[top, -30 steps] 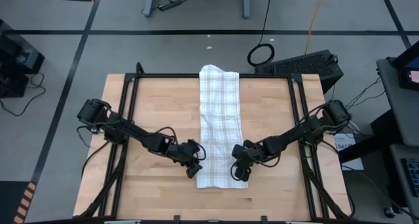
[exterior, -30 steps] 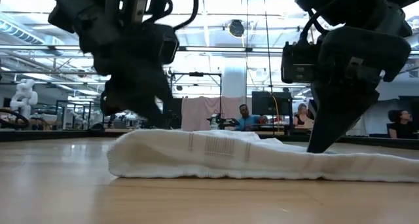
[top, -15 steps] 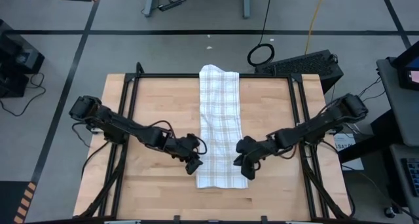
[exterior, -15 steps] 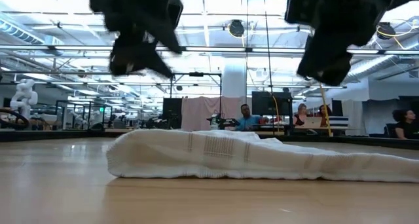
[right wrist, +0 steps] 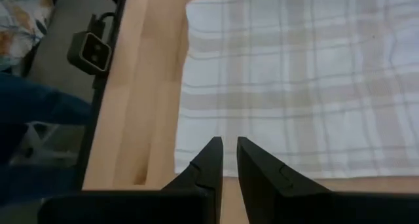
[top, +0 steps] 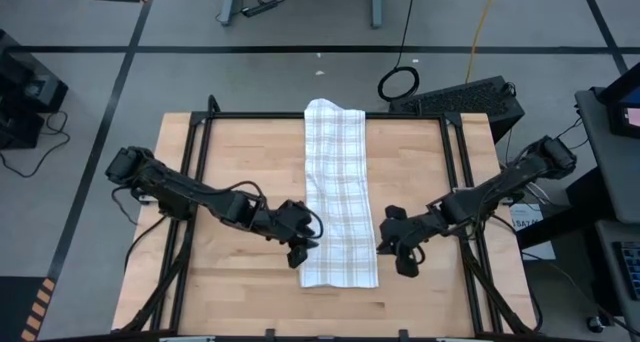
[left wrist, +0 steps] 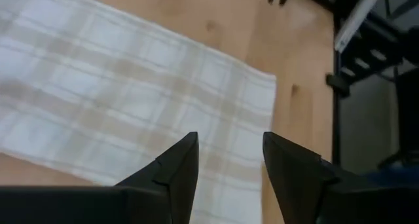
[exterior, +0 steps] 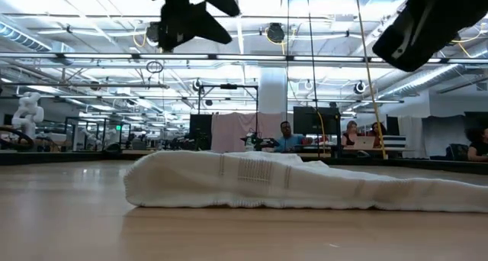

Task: Roll towel into tight, uniform cylinder
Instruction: Roll the white towel

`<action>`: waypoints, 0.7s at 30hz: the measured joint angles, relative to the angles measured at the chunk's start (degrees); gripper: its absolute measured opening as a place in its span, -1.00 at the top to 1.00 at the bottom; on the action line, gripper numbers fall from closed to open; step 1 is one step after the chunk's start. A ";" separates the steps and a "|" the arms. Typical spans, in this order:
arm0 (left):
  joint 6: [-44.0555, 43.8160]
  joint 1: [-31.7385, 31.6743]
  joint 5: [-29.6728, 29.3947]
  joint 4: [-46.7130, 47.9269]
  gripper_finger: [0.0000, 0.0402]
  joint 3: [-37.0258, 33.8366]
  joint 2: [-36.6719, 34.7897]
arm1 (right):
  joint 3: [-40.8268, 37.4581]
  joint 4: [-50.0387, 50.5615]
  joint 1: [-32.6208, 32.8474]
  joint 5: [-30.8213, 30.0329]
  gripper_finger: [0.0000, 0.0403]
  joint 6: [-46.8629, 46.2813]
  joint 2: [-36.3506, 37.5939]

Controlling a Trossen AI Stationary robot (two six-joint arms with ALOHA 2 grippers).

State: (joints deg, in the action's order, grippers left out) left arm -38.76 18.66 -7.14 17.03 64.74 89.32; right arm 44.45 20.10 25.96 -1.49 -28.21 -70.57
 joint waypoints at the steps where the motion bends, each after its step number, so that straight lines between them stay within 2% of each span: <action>1: -0.75 0.70 0.05 0.07 0.11 -0.01 0.01 | 0.00 -0.05 0.51 -0.25 0.81 0.11 0.09; 6: -0.54 4.08 1.91 2.69 -0.07 -0.02 0.02 | 0.00 -1.12 2.27 -1.75 0.80 0.47 0.18; 10: 2.28 6.33 2.56 3.39 -0.30 -0.03 0.02 | 0.00 -1.38 4.23 -1.80 0.69 4.62 0.16; 13: 2.28 8.84 2.45 2.78 -0.41 -0.03 0.02 | 0.00 -1.78 5.91 -2.64 0.50 7.91 0.16; 18: 1.02 13.51 -0.75 3.37 -0.44 -0.03 0.02 | 0.00 -0.75 7.59 -7.84 0.08 7.85 0.14; 21: -11.52 14.83 1.61 4.62 -0.44 -0.03 0.02 | 0.00 -0.03 7.96 -12.86 -0.15 4.62 0.14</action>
State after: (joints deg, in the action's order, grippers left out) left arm -50.28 33.49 -5.53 21.65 64.71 89.34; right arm 44.45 20.08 33.91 -14.35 -23.60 -70.43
